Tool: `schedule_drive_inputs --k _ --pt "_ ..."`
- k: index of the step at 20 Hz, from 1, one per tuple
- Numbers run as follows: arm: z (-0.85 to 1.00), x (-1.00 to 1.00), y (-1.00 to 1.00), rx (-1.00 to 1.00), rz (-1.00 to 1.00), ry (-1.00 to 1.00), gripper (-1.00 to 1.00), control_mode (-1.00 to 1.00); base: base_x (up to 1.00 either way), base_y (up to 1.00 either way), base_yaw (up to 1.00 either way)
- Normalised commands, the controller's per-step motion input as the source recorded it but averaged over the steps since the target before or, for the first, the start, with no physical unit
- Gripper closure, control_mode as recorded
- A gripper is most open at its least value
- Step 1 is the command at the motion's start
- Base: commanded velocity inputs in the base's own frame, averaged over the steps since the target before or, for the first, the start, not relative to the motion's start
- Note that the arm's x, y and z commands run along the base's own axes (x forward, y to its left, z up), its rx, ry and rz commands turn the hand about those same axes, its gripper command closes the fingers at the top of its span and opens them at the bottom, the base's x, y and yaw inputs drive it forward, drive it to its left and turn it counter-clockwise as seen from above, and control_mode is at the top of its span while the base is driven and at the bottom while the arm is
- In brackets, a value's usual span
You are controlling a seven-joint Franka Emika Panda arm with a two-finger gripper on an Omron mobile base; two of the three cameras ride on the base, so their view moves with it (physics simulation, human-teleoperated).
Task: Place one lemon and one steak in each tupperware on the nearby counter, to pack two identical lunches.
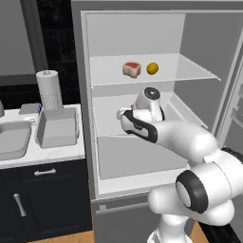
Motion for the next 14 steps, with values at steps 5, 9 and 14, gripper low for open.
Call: schedule_drive_inputs --k 5,9,14 --pt "-0.23 0.36 0.01 0.00 0.00 0.00 -1.00 -1.00 0.00 0.00 0.00" --pt "-0.16 0.47 0.08 0.00 0.00 0.00 -1.00 -1.00 0.00 0.00 0.00" --pt "-0.16 0.46 0.12 -0.01 0.00 0.05 -1.00 -1.00 0.00 0.00 0.00"
